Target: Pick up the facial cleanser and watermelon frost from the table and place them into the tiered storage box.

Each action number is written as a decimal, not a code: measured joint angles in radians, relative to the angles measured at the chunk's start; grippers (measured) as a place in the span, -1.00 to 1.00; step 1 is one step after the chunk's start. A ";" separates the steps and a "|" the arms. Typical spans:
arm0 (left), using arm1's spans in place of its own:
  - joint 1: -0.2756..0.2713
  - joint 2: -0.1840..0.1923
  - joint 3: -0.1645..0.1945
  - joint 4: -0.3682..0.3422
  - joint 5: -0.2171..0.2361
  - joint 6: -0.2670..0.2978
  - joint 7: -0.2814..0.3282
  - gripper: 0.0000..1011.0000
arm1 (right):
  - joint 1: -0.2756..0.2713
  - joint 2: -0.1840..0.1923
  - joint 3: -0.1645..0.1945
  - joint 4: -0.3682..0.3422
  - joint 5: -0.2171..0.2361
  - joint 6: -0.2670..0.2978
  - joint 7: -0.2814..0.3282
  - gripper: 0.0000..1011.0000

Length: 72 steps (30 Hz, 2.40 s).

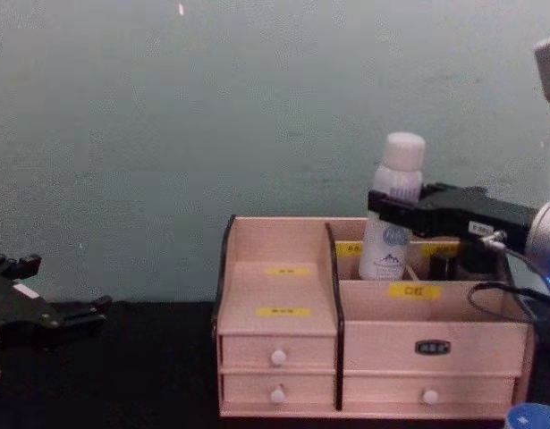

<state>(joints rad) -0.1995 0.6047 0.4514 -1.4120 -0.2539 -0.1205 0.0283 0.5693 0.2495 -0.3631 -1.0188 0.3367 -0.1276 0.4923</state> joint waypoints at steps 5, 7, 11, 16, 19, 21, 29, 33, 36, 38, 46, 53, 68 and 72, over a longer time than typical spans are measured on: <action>0.000 0.000 0.000 0.000 0.000 0.000 0.000 0.98 | 0.012 -0.009 -0.005 0.033 -0.010 -0.003 0.002 0.18; 0.000 0.000 0.000 0.000 0.000 0.000 0.000 0.98 | 0.014 -0.011 -0.005 0.040 -0.013 -0.003 0.002 0.18; 0.000 0.000 0.000 0.000 0.000 0.000 0.000 0.98 | 0.022 -0.016 -0.007 0.064 -0.020 -0.002 0.003 0.18; 0.000 0.000 0.000 0.000 0.000 0.000 0.000 0.98 | 0.030 -0.021 -0.009 0.086 -0.028 0.005 0.005 0.18; 0.000 0.000 0.000 0.000 0.000 0.000 0.000 0.98 | 0.036 -0.024 -0.011 0.098 -0.033 0.009 0.006 0.18; 0.000 0.000 0.000 0.000 0.000 0.000 0.000 0.98 | 0.039 -0.026 -0.012 0.104 -0.036 0.013 0.007 0.18; 0.000 0.000 0.000 0.000 0.000 0.000 0.000 0.98 | 0.048 -0.030 -0.013 0.124 -0.046 0.023 0.007 0.18; 0.000 0.000 0.000 0.000 0.000 0.000 0.000 0.98 | 0.050 -0.033 -0.013 0.131 -0.052 0.025 0.005 0.18; 0.000 0.000 0.000 0.000 0.000 0.000 0.000 0.98 | 0.051 -0.033 -0.013 0.132 -0.057 0.028 0.001 0.18; 0.000 0.000 0.000 0.000 0.000 0.000 0.000 0.98 | 0.051 -0.034 -0.013 0.133 -0.060 0.028 -0.001 0.18; 0.000 0.000 0.000 0.000 0.000 0.000 0.000 0.98 | 0.051 -0.034 -0.012 0.133 -0.060 0.028 -0.001 0.18; 0.000 0.000 0.000 0.000 0.000 0.000 0.000 0.98 | 0.051 -0.033 -0.012 0.132 -0.059 0.028 -0.001 0.18; 0.000 0.000 0.000 0.000 0.000 0.000 0.000 0.98 | 0.050 -0.033 -0.012 0.131 -0.058 0.028 -0.001 0.18; 0.000 0.000 0.000 0.000 0.000 0.000 0.000 0.98 | 0.050 -0.033 -0.012 0.131 -0.057 0.028 -0.001 0.18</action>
<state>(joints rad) -0.1995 0.6046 0.4514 -1.4120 -0.2539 -0.1205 0.0283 0.6194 0.2168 -0.3752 -0.8880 0.2795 -0.0997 0.4913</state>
